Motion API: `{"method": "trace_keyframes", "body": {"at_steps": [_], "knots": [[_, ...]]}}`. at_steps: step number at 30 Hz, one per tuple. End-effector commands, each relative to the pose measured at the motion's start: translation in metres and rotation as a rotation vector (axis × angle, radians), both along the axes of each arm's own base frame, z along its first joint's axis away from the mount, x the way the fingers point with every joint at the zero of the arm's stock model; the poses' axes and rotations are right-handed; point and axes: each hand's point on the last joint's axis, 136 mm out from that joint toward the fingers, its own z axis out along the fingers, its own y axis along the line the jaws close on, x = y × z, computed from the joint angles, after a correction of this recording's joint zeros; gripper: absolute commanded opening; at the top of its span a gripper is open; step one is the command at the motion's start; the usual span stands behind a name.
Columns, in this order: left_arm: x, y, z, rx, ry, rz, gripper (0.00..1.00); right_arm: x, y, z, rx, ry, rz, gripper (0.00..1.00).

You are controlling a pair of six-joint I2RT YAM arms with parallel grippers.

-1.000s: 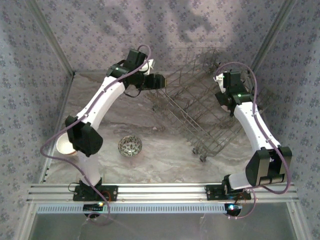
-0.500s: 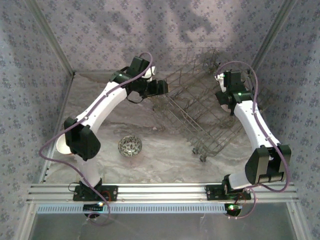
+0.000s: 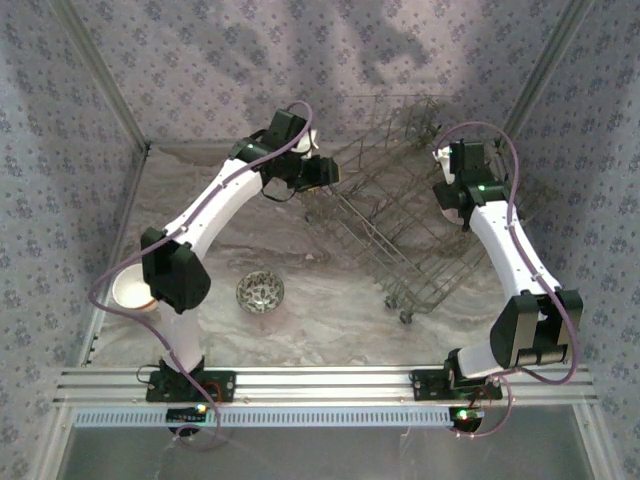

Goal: Load the bowls into the dish rack

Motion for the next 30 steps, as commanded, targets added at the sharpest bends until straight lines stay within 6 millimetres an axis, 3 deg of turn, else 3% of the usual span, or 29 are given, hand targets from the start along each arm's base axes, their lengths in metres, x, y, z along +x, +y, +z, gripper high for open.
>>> {"method": "trace_keyframes", "body": {"at_steps": [1,8,22,30], "knots": [[0.004,-0.008,0.017,-0.033,-0.045,-0.032,0.38,0.003,-0.004,0.013,0.017,-0.039,-0.028,0.78],[0.02,0.008,0.018,-0.014,-0.061,-0.005,0.18,0.003,-0.01,0.016,0.02,-0.052,-0.054,0.78],[0.055,0.039,0.028,0.025,-0.114,0.035,0.01,-0.001,-0.017,0.029,0.018,-0.078,-0.094,0.78],[0.067,0.048,0.027,0.029,-0.118,0.035,0.0,-0.003,-0.018,0.033,0.023,-0.085,-0.111,0.78]]}}
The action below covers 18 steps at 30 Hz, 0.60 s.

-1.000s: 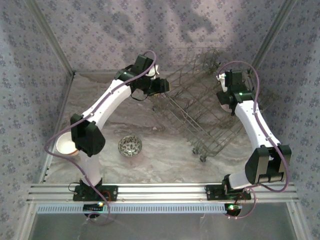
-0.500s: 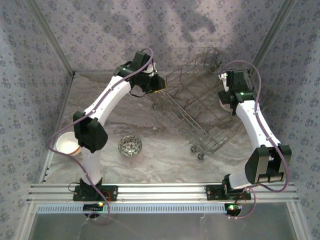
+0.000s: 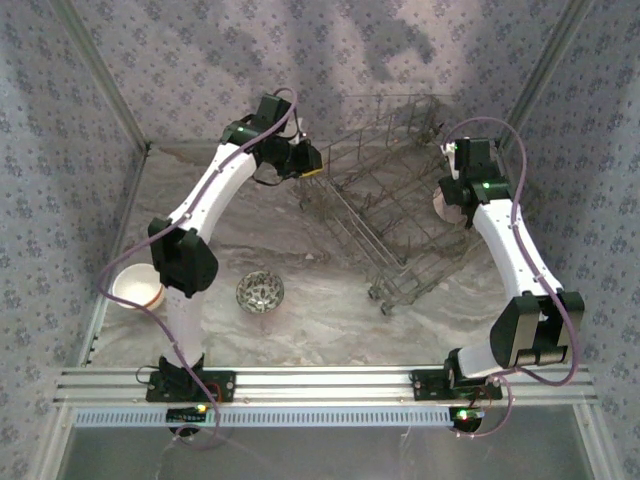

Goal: Load the bowls into the dish rack

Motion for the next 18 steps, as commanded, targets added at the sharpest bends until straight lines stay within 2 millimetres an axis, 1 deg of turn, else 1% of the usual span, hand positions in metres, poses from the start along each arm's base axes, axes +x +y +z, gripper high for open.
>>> {"method": "trace_keyframes", "body": {"at_steps": [1,5,9,11,12,13,15,17,18], "knots": [[0.023,0.02,0.026,0.045,-0.167,-0.019,0.0,-0.004,-0.005,0.019,0.007,-0.04,-0.037,0.78],[0.033,0.026,0.025,0.059,-0.167,-0.016,0.0,-0.007,-0.005,0.018,0.006,-0.036,-0.043,0.78],[0.038,0.025,0.024,0.066,-0.163,-0.022,0.0,-0.009,-0.006,0.016,0.004,-0.031,-0.046,0.79],[0.039,0.024,0.023,0.064,-0.16,-0.022,0.02,-0.009,-0.007,0.015,0.005,-0.029,-0.048,0.79],[0.039,0.024,0.024,0.059,-0.158,-0.022,0.05,-0.008,-0.007,0.014,0.005,-0.026,-0.048,0.79],[0.038,0.023,0.024,0.057,-0.159,-0.023,0.11,-0.008,-0.007,0.014,0.008,-0.025,-0.047,0.79],[0.036,0.021,0.027,0.055,-0.163,-0.026,0.24,-0.006,-0.007,0.015,0.013,-0.028,-0.051,0.79],[0.033,0.02,0.032,0.053,-0.171,-0.029,0.41,-0.004,-0.007,0.015,0.019,-0.025,-0.051,0.79],[0.031,0.02,0.036,0.052,-0.178,-0.027,0.46,-0.002,-0.007,0.016,0.022,-0.029,-0.051,0.79]]}}
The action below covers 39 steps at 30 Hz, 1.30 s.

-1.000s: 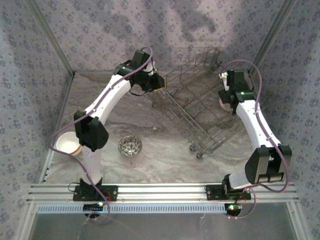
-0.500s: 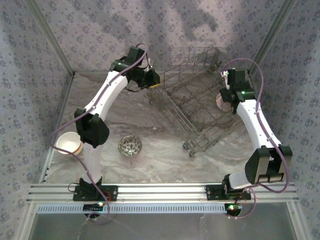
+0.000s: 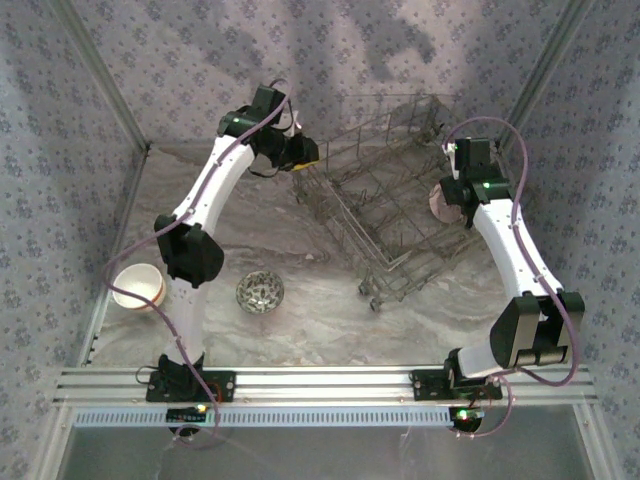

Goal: Load the bowls into the dish rack

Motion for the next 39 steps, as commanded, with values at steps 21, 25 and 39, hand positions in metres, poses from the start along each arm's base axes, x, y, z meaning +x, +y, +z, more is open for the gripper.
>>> {"method": "trace_keyframes", "body": {"at_steps": [21,25,39], "knots": [[-0.116,0.151,-0.003,0.269,0.043,0.262,0.68,0.036,0.035,0.032,0.217,-0.036,0.075,0.79],[-0.162,0.177,-0.062,0.324,0.223,0.301,0.66,0.04,0.045,0.035,0.241,-0.031,0.108,0.79],[-0.251,0.183,-0.176,0.396,0.552,0.307,0.62,0.042,0.056,0.032,0.237,-0.014,0.151,0.79]]}}
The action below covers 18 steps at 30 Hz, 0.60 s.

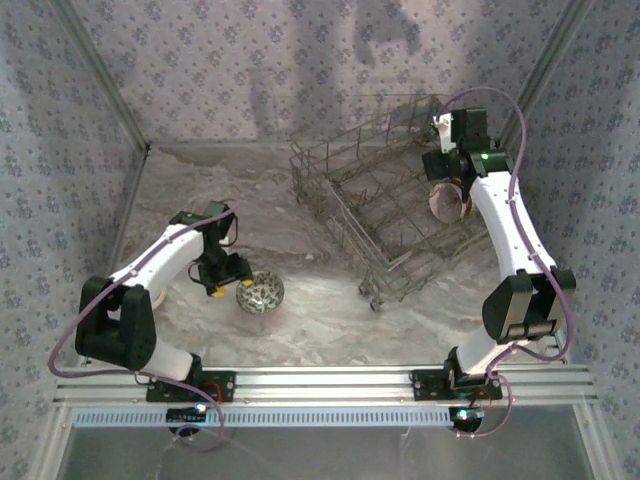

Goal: Load the bowls into the dish rack

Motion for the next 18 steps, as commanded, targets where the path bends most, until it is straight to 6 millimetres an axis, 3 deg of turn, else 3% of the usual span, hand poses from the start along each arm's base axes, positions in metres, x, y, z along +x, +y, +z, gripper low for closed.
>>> {"method": "trace_keyframes", "body": {"at_steps": [1,7,18], "knots": [[-0.001,-0.007,0.0,-0.02,-0.023,0.015,0.62,-0.001,0.002,0.0,0.007,0.014,0.009,0.79],[-0.01,-0.012,-0.025,-0.003,0.019,0.008,0.57,-0.003,0.003,-0.006,0.007,0.025,0.014,0.79],[-0.002,-0.02,-0.033,0.003,0.015,-0.029,0.24,-0.004,0.003,-0.006,0.002,0.025,0.016,0.79]]}}
